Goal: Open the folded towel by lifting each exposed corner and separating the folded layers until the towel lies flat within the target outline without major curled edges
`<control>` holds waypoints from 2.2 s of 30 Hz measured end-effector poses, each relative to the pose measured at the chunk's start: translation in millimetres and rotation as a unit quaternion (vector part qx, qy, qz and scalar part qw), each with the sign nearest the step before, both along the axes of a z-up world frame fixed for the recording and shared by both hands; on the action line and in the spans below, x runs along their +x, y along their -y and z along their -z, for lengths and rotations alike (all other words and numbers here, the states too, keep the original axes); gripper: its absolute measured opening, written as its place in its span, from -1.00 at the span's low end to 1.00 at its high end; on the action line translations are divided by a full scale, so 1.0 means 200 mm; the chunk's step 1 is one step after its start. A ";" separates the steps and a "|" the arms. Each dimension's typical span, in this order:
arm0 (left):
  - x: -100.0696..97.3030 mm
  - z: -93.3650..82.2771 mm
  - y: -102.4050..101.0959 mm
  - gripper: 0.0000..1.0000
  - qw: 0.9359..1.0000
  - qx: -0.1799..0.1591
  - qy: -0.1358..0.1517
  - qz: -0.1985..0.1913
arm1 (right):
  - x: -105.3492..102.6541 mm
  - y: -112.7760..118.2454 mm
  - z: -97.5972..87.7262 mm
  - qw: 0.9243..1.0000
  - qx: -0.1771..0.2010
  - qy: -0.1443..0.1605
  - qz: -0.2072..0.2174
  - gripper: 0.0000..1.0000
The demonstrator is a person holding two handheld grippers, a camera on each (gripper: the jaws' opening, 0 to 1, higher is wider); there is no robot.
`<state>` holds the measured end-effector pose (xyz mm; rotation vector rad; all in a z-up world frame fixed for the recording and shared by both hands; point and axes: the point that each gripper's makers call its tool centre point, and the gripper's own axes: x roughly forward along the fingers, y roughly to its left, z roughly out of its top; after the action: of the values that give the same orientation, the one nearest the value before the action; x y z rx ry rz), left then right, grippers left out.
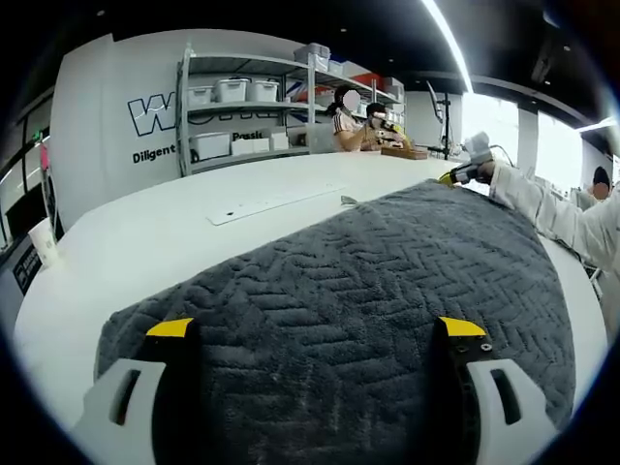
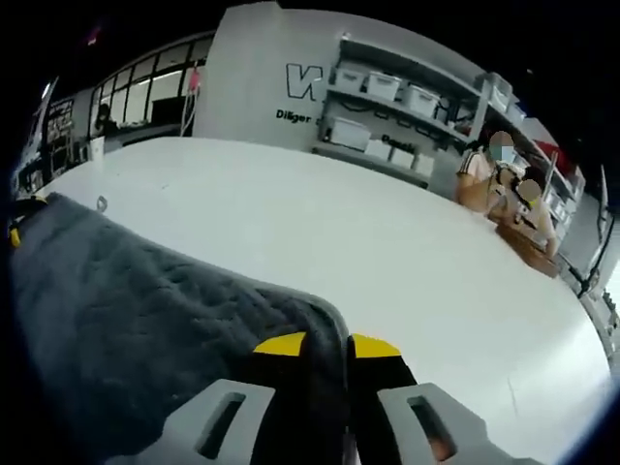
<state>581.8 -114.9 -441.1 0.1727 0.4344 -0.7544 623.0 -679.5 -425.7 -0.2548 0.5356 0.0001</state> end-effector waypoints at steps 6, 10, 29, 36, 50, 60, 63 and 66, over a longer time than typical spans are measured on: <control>0.00 0.00 0.00 0.98 1.000 0.000 0.000 0.000 | -0.01 -0.02 -0.09 1.000 0.005 0.019 0.000 -0.72; 0.00 0.00 0.00 0.98 1.000 0.001 0.000 0.000 | -0.02 -0.04 -0.10 1.000 0.007 0.013 -0.005 -0.58; 0.00 0.00 0.01 0.99 1.000 0.002 -0.002 -0.001 | -0.21 -0.17 -0.10 0.998 0.007 -0.059 -0.021 0.15; 0.00 0.00 0.01 0.99 1.000 0.002 -0.002 -0.003 | -0.39 -0.27 0.05 0.994 0.012 -0.095 -0.062 0.46; -0.01 0.00 0.01 0.99 1.000 0.002 -0.001 -0.003 | -0.54 -0.41 0.08 0.989 0.096 -0.071 -0.086 0.62; -0.05 -0.01 0.01 0.98 1.000 0.012 -0.016 0.000 | -0.55 -0.44 0.10 0.987 0.111 -0.069 -0.091 0.72; -0.06 -0.04 0.03 0.96 1.000 0.014 -0.020 -0.002 | -0.54 -0.43 0.10 0.987 0.112 -0.065 -0.094 0.73; -0.08 -0.10 0.10 0.96 1.000 -0.008 -0.012 0.003 | -0.54 -0.43 0.10 0.987 0.112 -0.061 -0.096 0.73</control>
<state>565.7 -134.5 -420.2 0.1497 0.4509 -0.7670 515.2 -592.6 -446.3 -0.0851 0.6264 0.2632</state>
